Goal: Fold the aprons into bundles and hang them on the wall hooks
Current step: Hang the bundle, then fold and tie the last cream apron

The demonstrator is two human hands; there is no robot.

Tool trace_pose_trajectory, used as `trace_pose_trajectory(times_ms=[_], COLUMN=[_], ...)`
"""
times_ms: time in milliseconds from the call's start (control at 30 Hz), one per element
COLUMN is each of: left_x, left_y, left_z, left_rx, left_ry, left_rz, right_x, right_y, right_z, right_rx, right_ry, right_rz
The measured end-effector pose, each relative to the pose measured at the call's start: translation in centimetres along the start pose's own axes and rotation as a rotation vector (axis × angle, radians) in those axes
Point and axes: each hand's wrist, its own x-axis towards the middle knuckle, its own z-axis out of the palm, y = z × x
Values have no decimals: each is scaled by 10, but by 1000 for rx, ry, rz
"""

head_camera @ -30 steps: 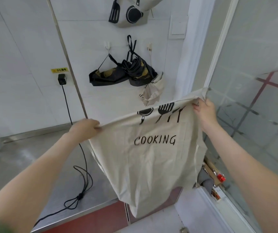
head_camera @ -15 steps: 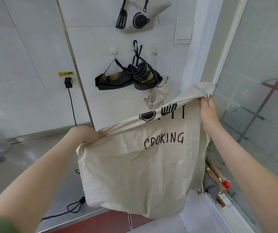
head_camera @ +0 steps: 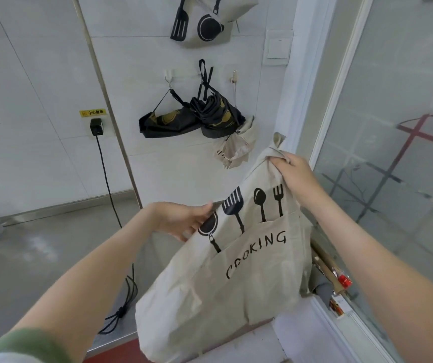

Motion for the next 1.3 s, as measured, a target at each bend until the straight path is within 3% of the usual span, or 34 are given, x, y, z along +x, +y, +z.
trace_pose_trajectory(times_ms=[167,267,400,633,733,867,933,1000,1067,1167,1300], left_x=[30,38,45,36,20,-19,-30,-21,-3,2,-4], left_y=[8,17,23,14,17,32,35,27,3,-16,-20], left_z=[17,33,46,23,15,8,5,5,1,-9,-11], left_rx=[-232,-323,-334,-546,-635,-280,-58,345,481,332,274], left_ry=[-42,-76,-11,130,359,1141,1336,1245,1196,1278,1278], left_rz=[-29,26,124,407,516,707,790,619,490,489,501], right_x=[-4,-5,-7,-15,-16,-20,-17,-14,-14,-11,-6], right_y=[-9,-12,-12,4,13,1,4,19,41,45,41], right_z=[-1,-4,-11,-42,-51,-60,-56,-40,-25,-19,-21], right_rx=[256,427,480,83,-140,-86,-154,-496,-677,-444,-166], right_ry=[-76,-84,-120,-99,7,194,283,74,-94,57,30], right_rz=[28,53,56,3,8,-108,-169,-78,14,19,62])
